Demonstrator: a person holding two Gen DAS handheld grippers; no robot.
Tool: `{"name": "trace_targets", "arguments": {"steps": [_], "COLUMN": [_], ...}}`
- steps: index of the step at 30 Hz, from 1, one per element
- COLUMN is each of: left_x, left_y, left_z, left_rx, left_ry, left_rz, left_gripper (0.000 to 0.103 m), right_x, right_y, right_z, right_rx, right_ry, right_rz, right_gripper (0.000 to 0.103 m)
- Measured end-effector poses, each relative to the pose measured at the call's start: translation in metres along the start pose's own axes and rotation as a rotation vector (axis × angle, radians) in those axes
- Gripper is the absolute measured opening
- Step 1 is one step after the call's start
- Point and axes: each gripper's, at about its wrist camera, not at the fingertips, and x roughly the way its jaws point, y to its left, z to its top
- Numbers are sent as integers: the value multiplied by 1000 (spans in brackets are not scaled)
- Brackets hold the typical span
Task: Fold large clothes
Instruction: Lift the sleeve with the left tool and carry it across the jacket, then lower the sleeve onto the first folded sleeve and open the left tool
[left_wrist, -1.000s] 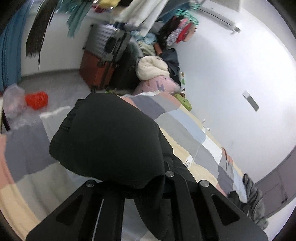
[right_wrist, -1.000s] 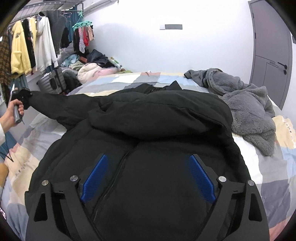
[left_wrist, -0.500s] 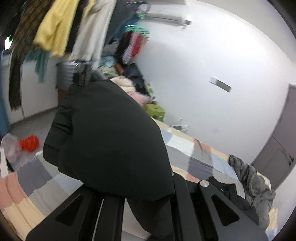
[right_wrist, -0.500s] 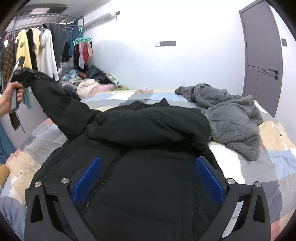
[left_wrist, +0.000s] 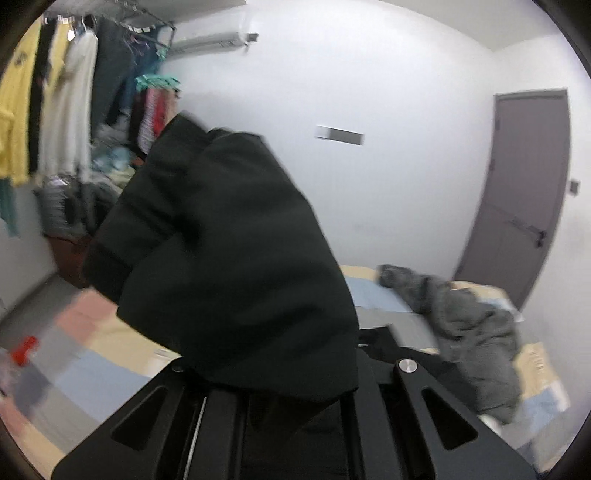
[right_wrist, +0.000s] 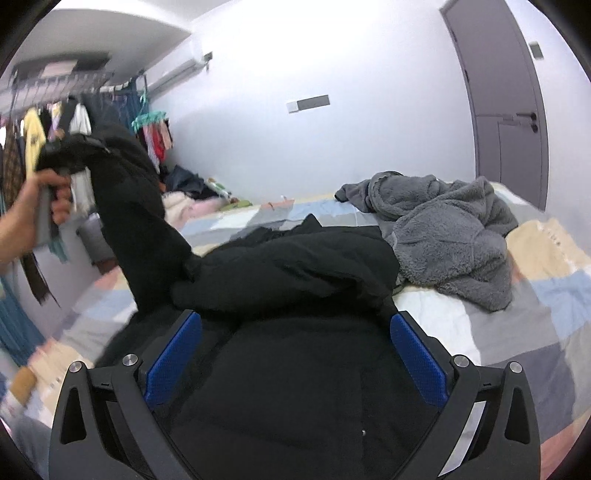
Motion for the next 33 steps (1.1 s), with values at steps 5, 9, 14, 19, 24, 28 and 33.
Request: {"name": "trace_targets", "arguments": {"steps": [5,9,14,19,24,28,33], "left_x": [25,52,76,97,112,113,103], "left_y": [-52,-98,-131,-158,-171,-171,-171], "left_z": [-33,-69,-98,-127,-148,-147,-145], "left_rx": [39,117,138,180,184,153,115], "left_ry": [29,83,152,211,281,293,297], "left_rz": [-75,-123,-153,-151,-124,-110,-119], "left_gripper": [7,7,7,7,7,12,75], "right_x": [-14,-20,-16,-14,-11,-12,-11], "right_y": [-8,-16,-23,-35,-53,-57,-55], "right_z": [3,3,4,0,-3,-4,-7], "right_rx": [41,52,55,90,145,154,143], "right_ry": [-46,-65,-75,-75,-69,-69,-64], "right_rz": [24,2,-12,2,9,5,9], "right_gripper": [103,103,103,103,103,103,103]}}
